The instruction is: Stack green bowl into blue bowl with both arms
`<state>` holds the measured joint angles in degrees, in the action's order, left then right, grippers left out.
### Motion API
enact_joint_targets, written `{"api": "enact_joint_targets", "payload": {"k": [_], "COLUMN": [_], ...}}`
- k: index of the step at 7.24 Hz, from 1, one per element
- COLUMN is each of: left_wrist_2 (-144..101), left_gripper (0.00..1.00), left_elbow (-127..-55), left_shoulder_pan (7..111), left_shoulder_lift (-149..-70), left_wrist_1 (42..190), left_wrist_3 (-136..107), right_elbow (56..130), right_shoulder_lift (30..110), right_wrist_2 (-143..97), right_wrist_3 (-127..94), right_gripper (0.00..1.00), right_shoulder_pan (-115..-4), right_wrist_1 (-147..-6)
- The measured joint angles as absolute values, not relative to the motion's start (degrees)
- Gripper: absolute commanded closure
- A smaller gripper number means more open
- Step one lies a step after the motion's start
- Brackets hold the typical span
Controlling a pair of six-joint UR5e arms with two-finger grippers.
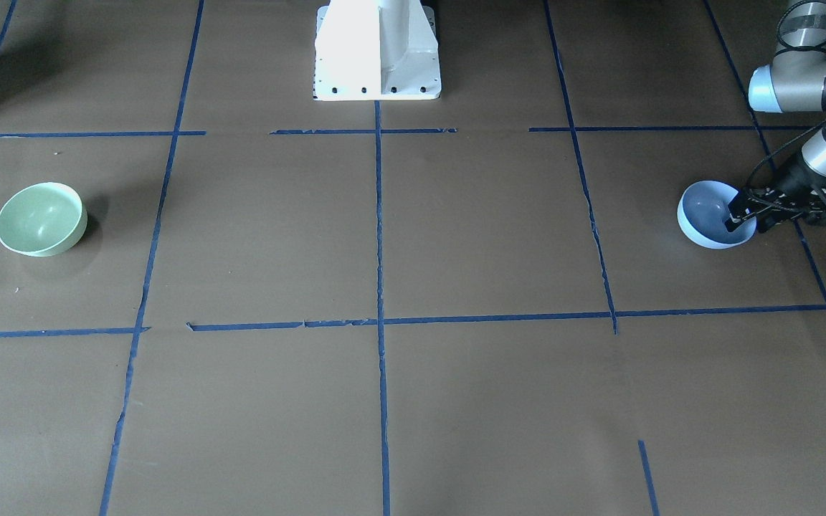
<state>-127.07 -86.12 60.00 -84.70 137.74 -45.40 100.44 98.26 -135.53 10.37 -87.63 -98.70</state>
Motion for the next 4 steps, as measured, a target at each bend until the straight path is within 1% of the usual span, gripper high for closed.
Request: {"api": "enact_joint_targets", "payload": {"k": [2,4], "left_wrist_2": [-127.75,-130.59], "left_gripper": [1.0,1.0], "left_elbow": [-86.74,-89.8], "left_shoulder_pan": [60.0,60.14], "left_shoulder_lift": [-84.64,-85.18], "left_wrist_1": [137.65,136.24], "left_wrist_3": [-45.6,-47.21], "right_elbow": [100.4,100.45], "right_shoulder_lift": [98.26,98.25], "right_wrist_2": [-135.53,-135.53], "right_wrist_3": [10.37,10.37], "right_gripper": [0.0,0.0], "right_shoulder_pan": [-87.63,-87.63], "right_wrist_1": [-98.7,-98.7]}}
